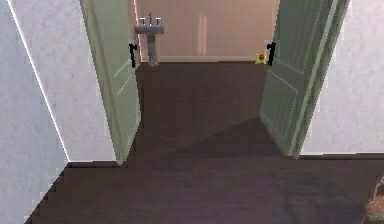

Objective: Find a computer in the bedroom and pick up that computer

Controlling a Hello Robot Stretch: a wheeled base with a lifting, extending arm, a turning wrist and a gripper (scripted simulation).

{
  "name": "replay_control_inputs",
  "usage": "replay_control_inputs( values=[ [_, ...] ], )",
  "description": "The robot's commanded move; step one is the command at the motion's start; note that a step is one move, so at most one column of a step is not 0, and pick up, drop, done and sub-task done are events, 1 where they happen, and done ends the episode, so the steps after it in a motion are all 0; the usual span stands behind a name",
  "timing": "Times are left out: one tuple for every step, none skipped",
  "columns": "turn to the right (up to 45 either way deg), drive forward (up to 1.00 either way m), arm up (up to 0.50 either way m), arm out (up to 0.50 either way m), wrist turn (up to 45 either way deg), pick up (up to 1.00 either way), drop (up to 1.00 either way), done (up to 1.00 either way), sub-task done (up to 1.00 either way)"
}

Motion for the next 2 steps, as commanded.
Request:
replay_control_inputs(
  values=[
    [0.0,0.3,0.0,0.0,0.0,0.0,0.0,0.0,0.0],
    [9.0,0.0,0.0,0.0,0.0,0.0,0.0,0.0,0.0]
  ],
)
